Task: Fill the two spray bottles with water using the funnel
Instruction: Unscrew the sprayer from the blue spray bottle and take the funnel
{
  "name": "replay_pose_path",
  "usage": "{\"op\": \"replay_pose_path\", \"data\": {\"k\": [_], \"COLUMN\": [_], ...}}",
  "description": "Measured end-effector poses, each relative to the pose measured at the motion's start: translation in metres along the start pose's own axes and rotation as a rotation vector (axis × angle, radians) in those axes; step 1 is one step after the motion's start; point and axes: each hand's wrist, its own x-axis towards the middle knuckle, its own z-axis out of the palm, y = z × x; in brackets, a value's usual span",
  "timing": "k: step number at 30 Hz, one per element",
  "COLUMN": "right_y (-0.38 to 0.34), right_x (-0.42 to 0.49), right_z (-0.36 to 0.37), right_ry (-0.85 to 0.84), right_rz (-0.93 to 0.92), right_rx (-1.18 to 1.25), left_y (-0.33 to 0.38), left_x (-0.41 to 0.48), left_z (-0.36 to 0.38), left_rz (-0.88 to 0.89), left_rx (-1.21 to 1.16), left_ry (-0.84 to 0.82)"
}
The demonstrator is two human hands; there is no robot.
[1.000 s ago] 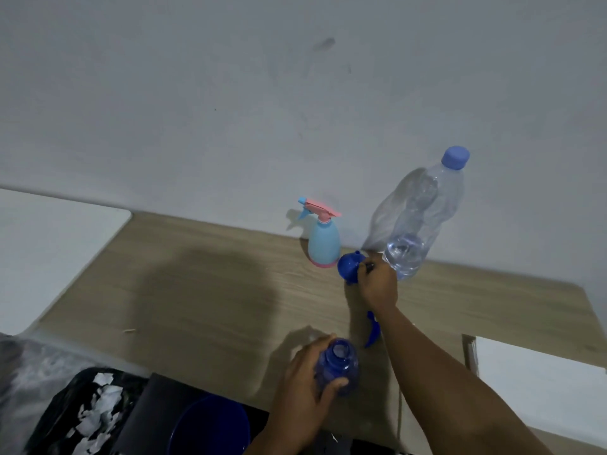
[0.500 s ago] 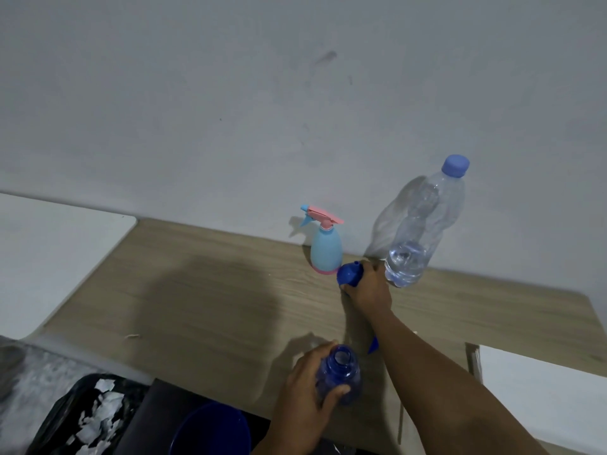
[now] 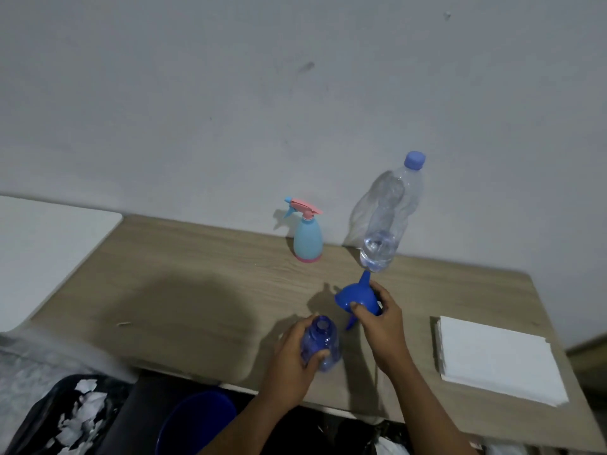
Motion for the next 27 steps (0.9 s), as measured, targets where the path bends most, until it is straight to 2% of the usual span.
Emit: {"op": "replay_pose_path", "data": {"k": [3,7,10,13,16,19,24,27], "right_y": [0.001,-0.004,-0.016,-0.033,-0.049,-0.059,-0.070,-0.074], "right_x": [-0.026,-0.051,-0.055,-0.052,-0.050,-0.047,-0.040,-0.037], "right_z": [-0.015,-0.025,-0.024,-0.021,-0.017,-0.012,0.002,0.009], "right_ry": [0.015,-0.071,-0.169,-0.234,-0.288,-0.343,-0.446,-0.491], "right_rz": [-0.059,-0.175,-0.303,-0.291,-0.432,-0.527,-0.684,-0.678], "right_rx": [0.009,-0.138,-0.356,-0.604,-0.909,-1.116,-1.280,-1.218], "left_y": [0.003,0.013,0.020,0.027,0.030,0.030,0.029,0.027], "left_x": [0.001,-0.004,-0.006,-0.009,-0.011,-0.011,-0.010,-0.008], "left_z": [0.000,-0.002,-0.005,-0.010,-0.012,-0.013,-0.013,-0.013], "left_rz": [0.000,0.017,0.033,0.040,0.025,0.040,0.069,0.077], "left_rx": [-0.018,-0.002,0.046,0.070,0.081,0.110,0.116,0.089], "left_ry": [-0.007,-0.021,-0.020,-0.033,-0.057,-0.070,-0.078,-0.075]}}
